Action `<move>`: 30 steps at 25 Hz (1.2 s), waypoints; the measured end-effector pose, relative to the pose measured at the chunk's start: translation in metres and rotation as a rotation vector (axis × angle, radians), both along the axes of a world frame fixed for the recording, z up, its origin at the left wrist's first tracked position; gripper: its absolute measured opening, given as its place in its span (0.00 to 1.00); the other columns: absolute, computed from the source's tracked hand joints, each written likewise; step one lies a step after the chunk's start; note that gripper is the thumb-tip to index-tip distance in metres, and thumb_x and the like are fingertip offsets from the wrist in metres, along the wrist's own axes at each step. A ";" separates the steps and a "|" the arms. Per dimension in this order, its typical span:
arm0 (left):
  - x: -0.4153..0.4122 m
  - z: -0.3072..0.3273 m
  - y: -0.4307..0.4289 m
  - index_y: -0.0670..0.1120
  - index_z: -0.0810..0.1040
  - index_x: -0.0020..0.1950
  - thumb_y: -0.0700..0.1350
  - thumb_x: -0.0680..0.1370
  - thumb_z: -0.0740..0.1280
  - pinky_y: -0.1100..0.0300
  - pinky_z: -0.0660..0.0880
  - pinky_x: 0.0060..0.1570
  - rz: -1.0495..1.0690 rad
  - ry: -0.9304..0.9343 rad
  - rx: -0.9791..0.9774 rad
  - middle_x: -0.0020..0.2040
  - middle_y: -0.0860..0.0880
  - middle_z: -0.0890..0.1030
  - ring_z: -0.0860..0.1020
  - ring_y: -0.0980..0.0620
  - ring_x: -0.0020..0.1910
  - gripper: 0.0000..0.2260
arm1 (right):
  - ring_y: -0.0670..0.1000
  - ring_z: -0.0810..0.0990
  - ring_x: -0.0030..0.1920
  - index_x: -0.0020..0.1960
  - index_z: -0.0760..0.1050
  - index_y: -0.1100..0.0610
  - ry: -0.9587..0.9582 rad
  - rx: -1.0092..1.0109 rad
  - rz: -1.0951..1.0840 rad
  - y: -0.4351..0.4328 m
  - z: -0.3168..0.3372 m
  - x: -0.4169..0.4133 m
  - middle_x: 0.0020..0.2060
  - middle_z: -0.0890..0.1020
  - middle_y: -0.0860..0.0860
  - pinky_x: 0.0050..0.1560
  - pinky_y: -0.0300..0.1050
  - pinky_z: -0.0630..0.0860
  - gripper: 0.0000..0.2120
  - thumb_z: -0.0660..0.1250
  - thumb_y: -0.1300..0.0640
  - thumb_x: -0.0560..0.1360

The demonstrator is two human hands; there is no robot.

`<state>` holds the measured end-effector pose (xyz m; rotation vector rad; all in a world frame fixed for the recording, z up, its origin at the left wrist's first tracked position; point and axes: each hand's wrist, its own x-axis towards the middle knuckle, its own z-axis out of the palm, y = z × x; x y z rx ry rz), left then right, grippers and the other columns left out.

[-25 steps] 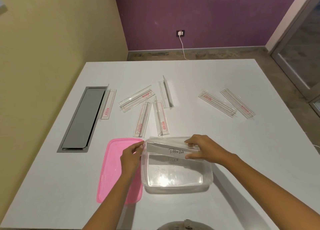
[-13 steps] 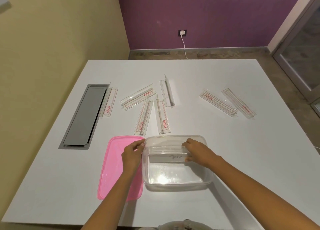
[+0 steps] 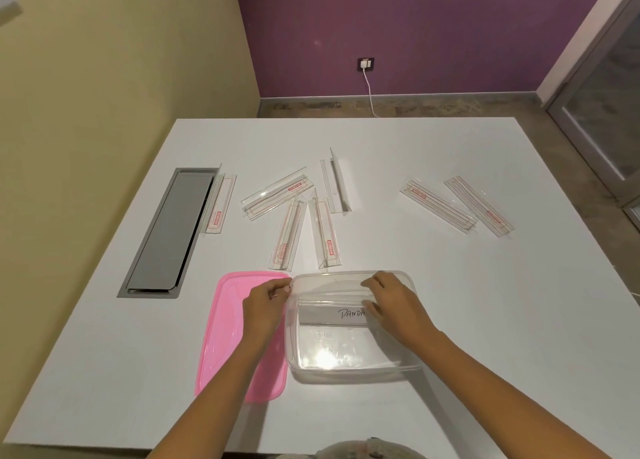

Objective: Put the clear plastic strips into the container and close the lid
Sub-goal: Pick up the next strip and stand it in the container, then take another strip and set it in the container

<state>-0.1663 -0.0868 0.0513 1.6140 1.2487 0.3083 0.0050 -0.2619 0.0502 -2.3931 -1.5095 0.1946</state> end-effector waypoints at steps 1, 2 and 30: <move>0.002 0.004 0.000 0.48 0.81 0.57 0.44 0.77 0.66 0.56 0.74 0.60 -0.017 0.018 0.047 0.50 0.49 0.84 0.80 0.52 0.49 0.10 | 0.56 0.77 0.48 0.54 0.76 0.60 -0.033 0.076 -0.027 0.000 0.005 0.001 0.47 0.79 0.55 0.37 0.47 0.78 0.14 0.71 0.63 0.69; 0.005 0.008 0.002 0.46 0.80 0.58 0.44 0.77 0.66 0.60 0.73 0.59 -0.019 0.031 0.091 0.52 0.49 0.84 0.79 0.53 0.49 0.11 | 0.56 0.76 0.48 0.54 0.76 0.60 -0.063 0.128 -0.063 0.000 0.009 0.002 0.47 0.79 0.55 0.39 0.46 0.77 0.15 0.71 0.65 0.68; 0.057 0.067 0.050 0.41 0.83 0.48 0.33 0.78 0.58 0.64 0.74 0.34 -0.090 -0.083 -0.034 0.35 0.48 0.80 0.74 0.55 0.29 0.13 | 0.55 0.58 0.74 0.75 0.53 0.55 -0.159 0.154 0.023 0.038 0.061 0.041 0.74 0.60 0.56 0.73 0.52 0.58 0.38 0.70 0.56 0.71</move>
